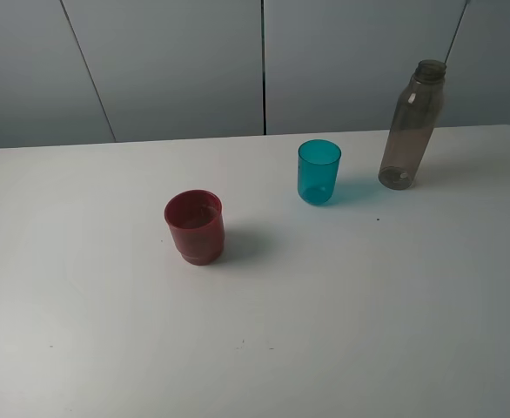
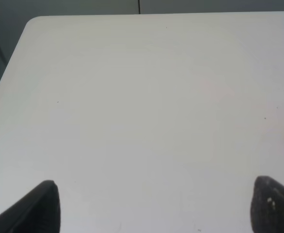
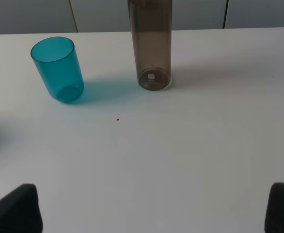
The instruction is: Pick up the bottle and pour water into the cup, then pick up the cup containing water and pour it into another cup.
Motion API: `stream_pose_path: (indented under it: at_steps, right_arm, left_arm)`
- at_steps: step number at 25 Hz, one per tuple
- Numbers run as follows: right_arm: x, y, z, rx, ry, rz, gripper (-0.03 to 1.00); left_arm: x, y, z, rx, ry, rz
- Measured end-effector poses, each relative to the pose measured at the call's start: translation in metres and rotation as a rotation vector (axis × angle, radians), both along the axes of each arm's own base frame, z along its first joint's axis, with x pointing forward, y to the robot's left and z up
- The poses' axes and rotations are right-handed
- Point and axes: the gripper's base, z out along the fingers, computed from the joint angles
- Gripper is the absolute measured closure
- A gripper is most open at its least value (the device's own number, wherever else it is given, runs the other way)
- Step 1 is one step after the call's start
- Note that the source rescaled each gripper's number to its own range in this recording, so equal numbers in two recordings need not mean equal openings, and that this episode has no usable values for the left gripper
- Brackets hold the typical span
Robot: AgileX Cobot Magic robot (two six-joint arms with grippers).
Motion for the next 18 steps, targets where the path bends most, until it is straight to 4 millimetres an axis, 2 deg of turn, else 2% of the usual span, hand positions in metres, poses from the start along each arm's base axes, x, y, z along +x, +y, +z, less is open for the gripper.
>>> stream_pose_path:
  at_steps: [18]
  right_arm:
    - [0.0, 0.0, 0.0, 0.0, 0.0, 0.0, -0.03]
  left_arm:
    - [0.0, 0.0, 0.0, 0.0, 0.0, 0.0]
